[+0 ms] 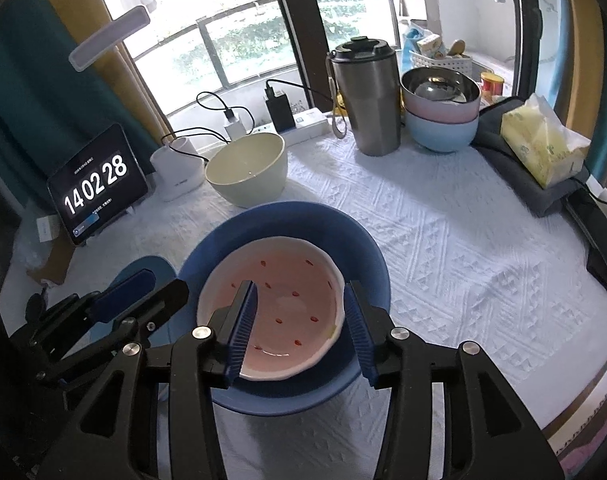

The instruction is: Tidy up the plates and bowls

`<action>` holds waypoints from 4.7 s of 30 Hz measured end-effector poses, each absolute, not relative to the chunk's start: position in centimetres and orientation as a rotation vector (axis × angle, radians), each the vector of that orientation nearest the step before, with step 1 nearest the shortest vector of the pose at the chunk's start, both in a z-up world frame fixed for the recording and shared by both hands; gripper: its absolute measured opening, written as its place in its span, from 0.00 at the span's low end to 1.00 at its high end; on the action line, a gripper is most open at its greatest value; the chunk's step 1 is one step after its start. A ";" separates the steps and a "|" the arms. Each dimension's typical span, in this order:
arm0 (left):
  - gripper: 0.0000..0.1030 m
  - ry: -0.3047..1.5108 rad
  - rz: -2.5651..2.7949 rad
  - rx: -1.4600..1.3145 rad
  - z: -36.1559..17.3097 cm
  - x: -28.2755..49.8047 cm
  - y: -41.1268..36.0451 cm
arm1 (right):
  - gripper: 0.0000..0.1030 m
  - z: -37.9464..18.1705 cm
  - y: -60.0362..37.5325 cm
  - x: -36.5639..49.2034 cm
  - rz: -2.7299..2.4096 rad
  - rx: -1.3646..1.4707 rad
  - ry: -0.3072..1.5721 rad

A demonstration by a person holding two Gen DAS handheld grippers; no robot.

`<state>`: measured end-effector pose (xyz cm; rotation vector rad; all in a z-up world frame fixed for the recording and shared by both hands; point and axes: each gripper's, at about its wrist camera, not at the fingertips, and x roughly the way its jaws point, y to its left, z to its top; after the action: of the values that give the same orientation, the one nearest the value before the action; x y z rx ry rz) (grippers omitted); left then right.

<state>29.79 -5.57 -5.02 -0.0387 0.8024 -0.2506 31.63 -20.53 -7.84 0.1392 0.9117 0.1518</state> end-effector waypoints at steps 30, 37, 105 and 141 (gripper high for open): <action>0.43 0.733 -0.194 -0.076 -2.1 33.8 -3.0 | 0.46 -6.5 -19.5 36.9 0.175 0.120 0.892; 0.43 0.745 -0.183 -0.083 -2.5 35.5 -2.5 | 0.46 -6.8 -19.0 38.3 0.183 0.110 0.897; 0.48 1.026 -0.060 -0.202 -13.2 51.6 -0.5 | 0.34 -16.2 -16.1 56.3 0.261 0.175 1.210; 0.31 0.901 -0.098 -0.178 -8.3 48.2 -1.4 | 0.22 -11.5 -15.6 52.6 0.280 0.082 1.041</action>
<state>48.16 -1.36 -8.34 -0.1777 0.9005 -0.0976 52.55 -15.57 -11.46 0.0823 1.0413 0.2802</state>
